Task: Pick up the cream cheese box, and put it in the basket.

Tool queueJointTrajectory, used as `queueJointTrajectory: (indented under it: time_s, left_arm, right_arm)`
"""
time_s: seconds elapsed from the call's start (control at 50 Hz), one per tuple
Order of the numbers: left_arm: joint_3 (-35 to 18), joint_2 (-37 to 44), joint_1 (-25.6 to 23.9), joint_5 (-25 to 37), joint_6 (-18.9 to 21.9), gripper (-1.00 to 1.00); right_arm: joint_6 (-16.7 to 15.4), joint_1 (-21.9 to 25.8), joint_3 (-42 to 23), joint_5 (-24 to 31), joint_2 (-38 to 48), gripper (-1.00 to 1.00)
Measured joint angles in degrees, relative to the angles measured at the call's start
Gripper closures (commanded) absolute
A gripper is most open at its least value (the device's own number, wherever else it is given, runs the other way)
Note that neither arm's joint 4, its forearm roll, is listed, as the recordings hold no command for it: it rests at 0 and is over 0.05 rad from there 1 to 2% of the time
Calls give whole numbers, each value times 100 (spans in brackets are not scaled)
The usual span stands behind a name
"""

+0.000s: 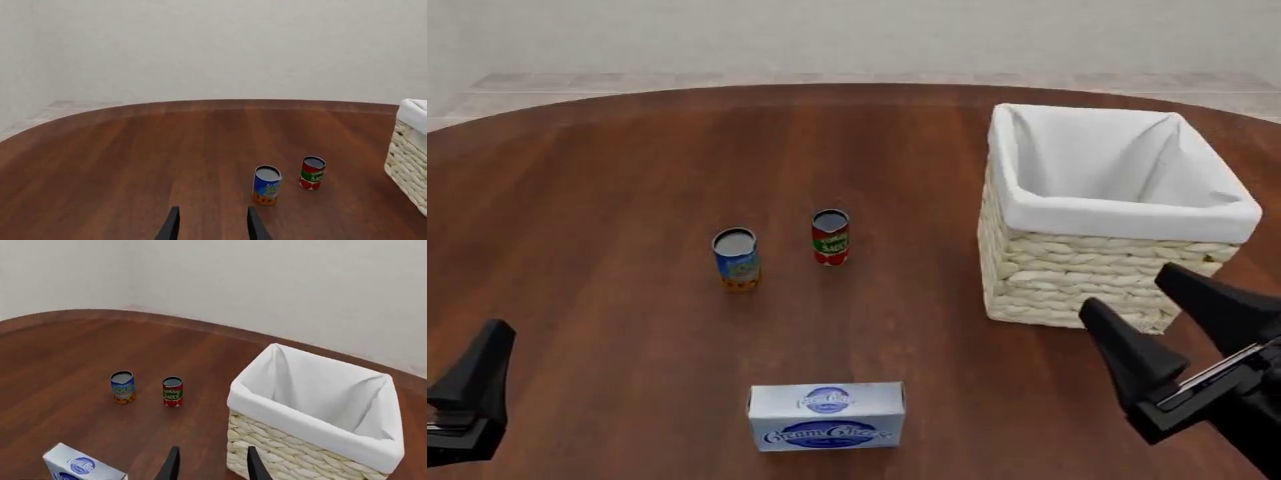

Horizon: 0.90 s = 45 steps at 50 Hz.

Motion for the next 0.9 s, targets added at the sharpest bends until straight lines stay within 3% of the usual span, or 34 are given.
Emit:
queueJointTrajectory:
  time_s: [0.9]
  left_arm:
    - [5,97,-29,-72,-2,-100]
  right_arm:
    - [-507,1208,-635,-96,1170,-100]
